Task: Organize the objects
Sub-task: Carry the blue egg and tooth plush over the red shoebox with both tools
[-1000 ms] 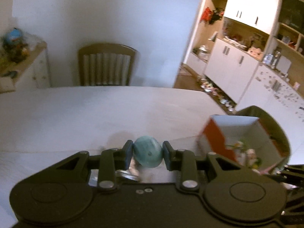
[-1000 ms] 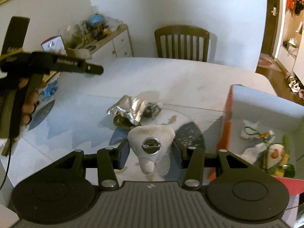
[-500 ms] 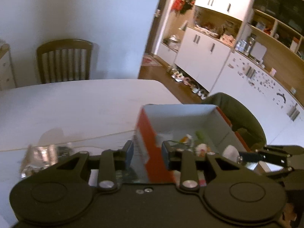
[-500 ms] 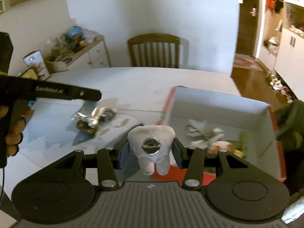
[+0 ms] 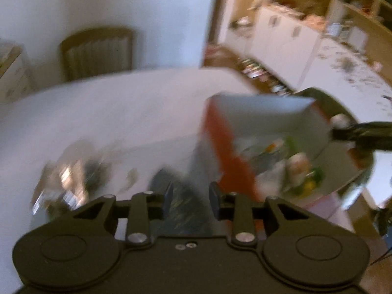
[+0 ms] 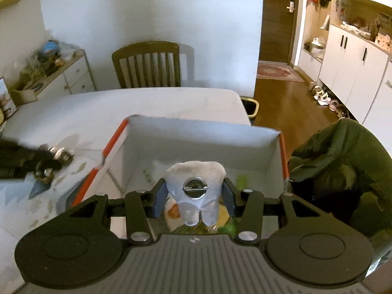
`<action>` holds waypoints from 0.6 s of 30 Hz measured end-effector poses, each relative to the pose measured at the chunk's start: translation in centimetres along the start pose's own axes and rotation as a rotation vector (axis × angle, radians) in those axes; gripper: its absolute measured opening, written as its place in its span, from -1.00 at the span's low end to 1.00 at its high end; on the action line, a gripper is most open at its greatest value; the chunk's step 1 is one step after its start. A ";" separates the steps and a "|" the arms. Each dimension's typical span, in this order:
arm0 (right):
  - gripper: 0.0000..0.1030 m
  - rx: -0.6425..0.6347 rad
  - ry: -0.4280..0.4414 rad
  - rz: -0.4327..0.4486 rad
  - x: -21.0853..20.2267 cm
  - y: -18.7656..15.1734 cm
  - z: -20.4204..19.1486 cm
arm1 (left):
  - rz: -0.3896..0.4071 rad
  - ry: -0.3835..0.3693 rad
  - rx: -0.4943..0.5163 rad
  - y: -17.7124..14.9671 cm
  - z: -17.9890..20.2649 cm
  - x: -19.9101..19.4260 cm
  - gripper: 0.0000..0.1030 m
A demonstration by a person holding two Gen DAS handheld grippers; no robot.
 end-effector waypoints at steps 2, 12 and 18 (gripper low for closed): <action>-0.09 0.006 0.012 0.001 0.6 0.3 0.4 | -0.004 0.028 -0.049 -0.9 -1.7 -0.6 -0.38; -0.09 -0.041 0.072 -0.020 2.2 0.2 -0.6 | -0.031 0.191 -0.212 -6.7 -7.4 -6.3 0.33; -0.09 -0.059 0.078 -0.026 3.4 0.7 -0.7 | -0.074 0.223 -0.242 -10.9 -7.3 -6.3 0.66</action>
Point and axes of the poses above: each gripper's, at about its wrist camera, not at the fingertips, and x roughly the way its jaws point, z to its right, y to its top, the point moved 3 cm from there along x, roughly the way its jaws point, and after that the axes turned 13 degrees about -y, right-handed, at the moved point
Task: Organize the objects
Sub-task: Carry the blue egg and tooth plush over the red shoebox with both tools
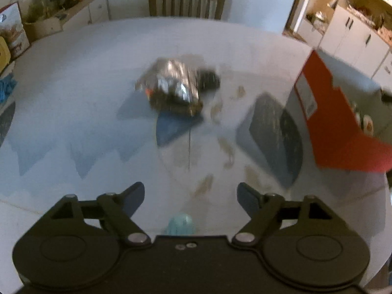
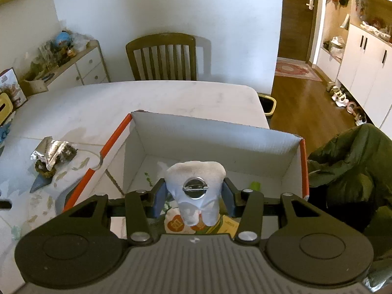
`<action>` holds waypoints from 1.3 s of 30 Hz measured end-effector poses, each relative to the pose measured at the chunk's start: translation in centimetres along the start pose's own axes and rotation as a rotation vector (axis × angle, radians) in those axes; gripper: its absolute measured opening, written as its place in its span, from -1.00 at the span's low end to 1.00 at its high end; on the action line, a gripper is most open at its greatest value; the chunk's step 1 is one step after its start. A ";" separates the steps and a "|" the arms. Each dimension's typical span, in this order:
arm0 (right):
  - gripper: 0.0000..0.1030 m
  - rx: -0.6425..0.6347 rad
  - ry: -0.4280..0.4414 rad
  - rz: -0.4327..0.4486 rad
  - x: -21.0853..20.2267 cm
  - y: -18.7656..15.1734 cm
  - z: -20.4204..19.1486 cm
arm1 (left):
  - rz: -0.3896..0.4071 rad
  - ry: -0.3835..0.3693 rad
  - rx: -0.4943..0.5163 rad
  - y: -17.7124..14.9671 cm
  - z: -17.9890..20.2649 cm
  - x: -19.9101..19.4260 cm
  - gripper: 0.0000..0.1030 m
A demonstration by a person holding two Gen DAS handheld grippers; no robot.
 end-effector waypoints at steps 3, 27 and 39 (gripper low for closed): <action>-0.09 -0.003 0.001 -0.001 0.4 0.2 0.0 | -0.035 0.035 -0.014 -1.6 -0.5 0.8 0.64; -0.09 -0.018 0.013 -0.021 1.9 0.4 0.7 | -0.034 0.025 -0.095 -1.6 -0.7 2.6 -0.43; -0.09 -0.005 0.005 -0.025 1.9 0.3 2.1 | 0.147 -0.156 0.096 10.4 9.1 1.1 -0.43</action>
Point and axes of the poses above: each gripper's, at about its wrist camera, not at the fingertips, and x roughly the way its jaws point, z to its right, y to its top, the point moved 3 cm from there along x, roughly the way its jaws point, and after that the axes turned 13 degrees about -y, right-handed, at the moved point
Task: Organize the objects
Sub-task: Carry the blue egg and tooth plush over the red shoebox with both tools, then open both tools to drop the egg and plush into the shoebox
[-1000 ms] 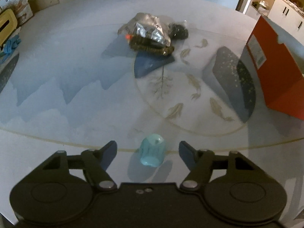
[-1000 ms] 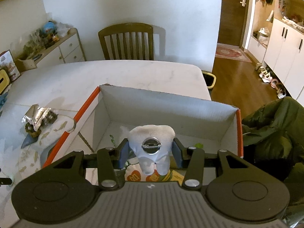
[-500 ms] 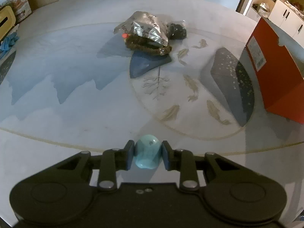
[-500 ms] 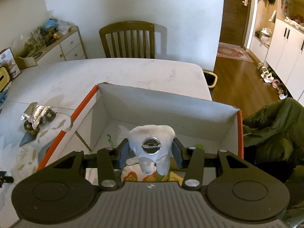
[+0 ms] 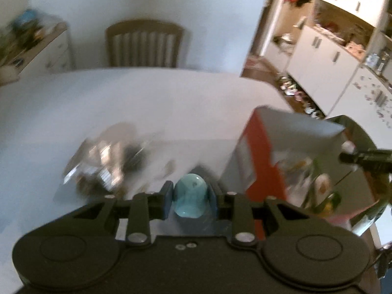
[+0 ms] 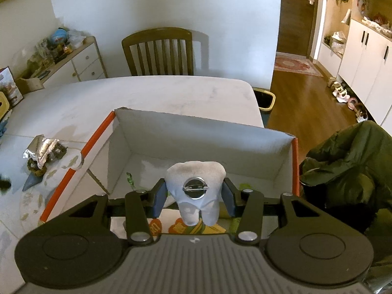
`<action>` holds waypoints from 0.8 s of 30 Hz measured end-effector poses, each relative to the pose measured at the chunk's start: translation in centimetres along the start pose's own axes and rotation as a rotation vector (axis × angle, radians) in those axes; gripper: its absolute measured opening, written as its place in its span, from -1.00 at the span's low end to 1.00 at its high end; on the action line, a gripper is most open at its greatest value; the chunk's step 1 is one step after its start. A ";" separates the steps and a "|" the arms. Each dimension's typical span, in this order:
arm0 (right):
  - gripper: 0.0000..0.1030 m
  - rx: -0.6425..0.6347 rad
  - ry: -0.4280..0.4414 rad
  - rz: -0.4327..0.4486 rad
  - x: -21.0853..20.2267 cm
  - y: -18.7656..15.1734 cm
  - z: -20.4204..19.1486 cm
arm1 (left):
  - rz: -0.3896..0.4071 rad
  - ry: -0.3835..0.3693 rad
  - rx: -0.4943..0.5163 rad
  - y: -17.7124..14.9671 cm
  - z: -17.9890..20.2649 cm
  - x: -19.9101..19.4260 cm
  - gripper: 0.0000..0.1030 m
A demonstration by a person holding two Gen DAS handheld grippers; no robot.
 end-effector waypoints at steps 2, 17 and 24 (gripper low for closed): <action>-0.09 -0.001 -0.001 0.000 0.0 0.0 0.1 | -0.012 -0.024 0.029 1.3 1.5 1.5 -0.43; -0.09 -0.062 -0.033 -0.040 0.9 -1.2 0.4 | -0.136 -0.170 0.229 5.8 11.8 10.7 -0.43; -0.09 -0.109 -0.033 -0.069 2.3 -1.4 -0.1 | -0.210 -0.179 0.293 5.3 15.0 15.3 -0.43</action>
Point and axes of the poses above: each gripper's, at about its wrist camera, not at the fingertips, and x roughly the way its jaws point, z to its right, y to its top, the point moved 3 cm from there along x, roughly the way its jaws point, and after that the axes turned 13 degrees about -y, right-handed, at the moved point
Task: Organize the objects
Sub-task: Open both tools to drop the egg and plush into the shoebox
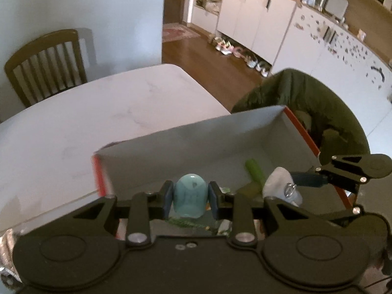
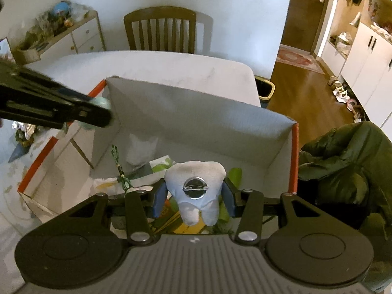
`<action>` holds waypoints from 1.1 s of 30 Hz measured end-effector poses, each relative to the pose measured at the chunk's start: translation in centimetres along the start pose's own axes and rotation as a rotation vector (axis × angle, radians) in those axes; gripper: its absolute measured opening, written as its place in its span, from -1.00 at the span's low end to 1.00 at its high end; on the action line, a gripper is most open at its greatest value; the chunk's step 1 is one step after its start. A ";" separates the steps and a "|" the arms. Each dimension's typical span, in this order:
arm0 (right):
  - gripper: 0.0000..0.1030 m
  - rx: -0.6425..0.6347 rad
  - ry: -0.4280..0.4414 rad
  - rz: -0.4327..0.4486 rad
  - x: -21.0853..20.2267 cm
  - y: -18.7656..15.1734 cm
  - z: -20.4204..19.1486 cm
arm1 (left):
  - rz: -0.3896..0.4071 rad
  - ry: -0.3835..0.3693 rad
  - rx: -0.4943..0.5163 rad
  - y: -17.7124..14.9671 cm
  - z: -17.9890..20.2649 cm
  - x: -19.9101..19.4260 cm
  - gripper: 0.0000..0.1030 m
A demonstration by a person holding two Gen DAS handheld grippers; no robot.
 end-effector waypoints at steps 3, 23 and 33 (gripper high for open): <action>-0.09 -0.008 -0.005 -0.017 0.6 0.0 -0.2 | -0.032 0.008 0.018 0.0 0.4 1.8 -0.43; -0.06 -0.020 0.003 -0.127 3.2 -1.7 -1.4 | -0.175 0.010 -0.032 -2.1 -0.5 6.8 -0.38; 0.08 0.007 0.026 -0.128 2.3 -2.3 -1.0 | -0.119 0.000 -0.061 -2.9 -0.8 4.5 -0.14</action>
Point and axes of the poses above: each gripper's, at about its wrist camera, not at the fingertips, and x roughly the way its jaws point, z to its right, y to its top, the point moved 3 cm from there along x, roughly the way its jaws point, and after that the axes turned 13 degrees about -y, right-handed, at the moved point
